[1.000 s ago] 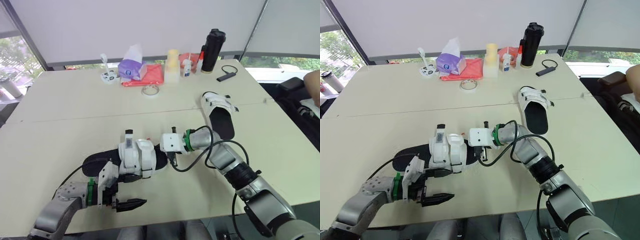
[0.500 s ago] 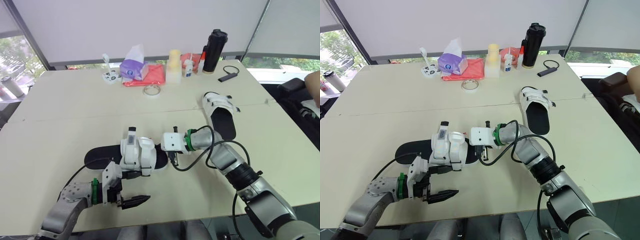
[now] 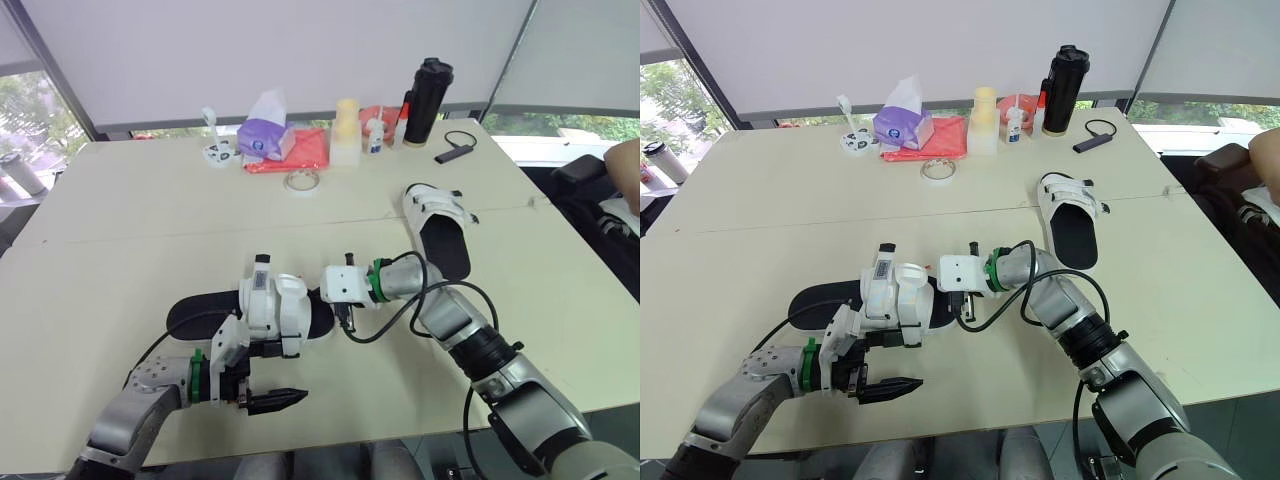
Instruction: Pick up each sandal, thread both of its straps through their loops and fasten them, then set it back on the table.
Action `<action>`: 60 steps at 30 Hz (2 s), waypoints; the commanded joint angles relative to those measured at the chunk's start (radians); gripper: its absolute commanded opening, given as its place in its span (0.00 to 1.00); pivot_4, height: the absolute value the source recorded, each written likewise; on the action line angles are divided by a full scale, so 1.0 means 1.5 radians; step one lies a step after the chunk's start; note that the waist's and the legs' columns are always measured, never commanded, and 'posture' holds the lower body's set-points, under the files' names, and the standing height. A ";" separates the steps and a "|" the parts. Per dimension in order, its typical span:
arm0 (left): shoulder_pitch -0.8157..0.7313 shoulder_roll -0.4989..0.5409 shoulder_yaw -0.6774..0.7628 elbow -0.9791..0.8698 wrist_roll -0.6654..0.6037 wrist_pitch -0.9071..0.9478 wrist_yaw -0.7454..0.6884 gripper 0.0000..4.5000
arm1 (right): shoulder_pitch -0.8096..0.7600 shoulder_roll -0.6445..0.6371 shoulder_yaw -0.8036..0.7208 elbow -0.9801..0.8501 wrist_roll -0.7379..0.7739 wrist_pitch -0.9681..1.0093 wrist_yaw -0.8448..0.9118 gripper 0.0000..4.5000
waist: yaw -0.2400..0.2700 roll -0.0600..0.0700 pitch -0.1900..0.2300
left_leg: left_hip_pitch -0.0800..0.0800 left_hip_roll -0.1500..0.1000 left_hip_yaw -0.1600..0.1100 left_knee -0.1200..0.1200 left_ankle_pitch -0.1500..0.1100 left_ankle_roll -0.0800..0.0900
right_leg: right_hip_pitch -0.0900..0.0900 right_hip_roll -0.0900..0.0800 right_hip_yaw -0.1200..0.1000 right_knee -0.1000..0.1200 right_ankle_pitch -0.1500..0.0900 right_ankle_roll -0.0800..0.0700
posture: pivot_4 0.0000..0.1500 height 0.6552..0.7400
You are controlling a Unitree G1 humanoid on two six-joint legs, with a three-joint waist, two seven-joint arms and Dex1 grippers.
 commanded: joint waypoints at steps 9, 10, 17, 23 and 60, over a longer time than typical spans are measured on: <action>-0.013 -0.004 0.001 -0.019 -0.016 0.018 0.007 0.01 | 0.013 -0.002 0.019 0.009 -0.014 0.006 0.003 0.00 | 0.000 0.000 0.000 | 0.000 0.000 0.000 0.000 0.000 0.000 | 0.000 0.000 0.000 0.000 0.000 0.000 | 1.00 1.00; -0.010 0.001 0.000 -0.028 -0.023 0.033 0.007 0.01 | 0.013 -0.002 0.019 0.009 -0.013 0.005 0.004 0.00 | 0.000 0.000 0.000 | 0.000 0.000 0.000 0.000 0.000 0.000 | 0.000 0.000 0.000 0.000 0.000 0.000 | 1.00 1.00; 0.050 0.076 -0.006 -0.076 -0.053 0.091 -0.048 0.01 | 0.013 -0.003 0.020 0.009 -0.014 0.003 0.004 0.00 | -0.002 0.000 0.000 | 0.000 0.000 0.000 0.000 0.000 0.000 | 0.000 0.000 0.000 0.000 0.000 0.000 | 1.00 1.00; 0.083 0.116 0.000 -0.104 -0.080 0.121 -0.063 0.01 | 0.012 -0.002 0.020 0.010 -0.013 0.003 0.005 0.00 | -0.002 0.000 0.000 | 0.000 0.000 0.000 0.000 0.000 0.000 | -0.001 0.000 0.000 0.000 0.000 0.000 | 1.00 1.00; -0.175 0.012 0.077 -0.047 -0.215 0.319 0.184 0.01 | 0.007 0.003 0.018 0.021 -0.013 -0.002 -0.001 0.00 | -0.001 -0.001 0.000 | 0.000 0.000 -0.001 0.002 0.000 0.000 | 0.000 0.001 0.000 0.004 0.000 0.001 | 1.00 1.00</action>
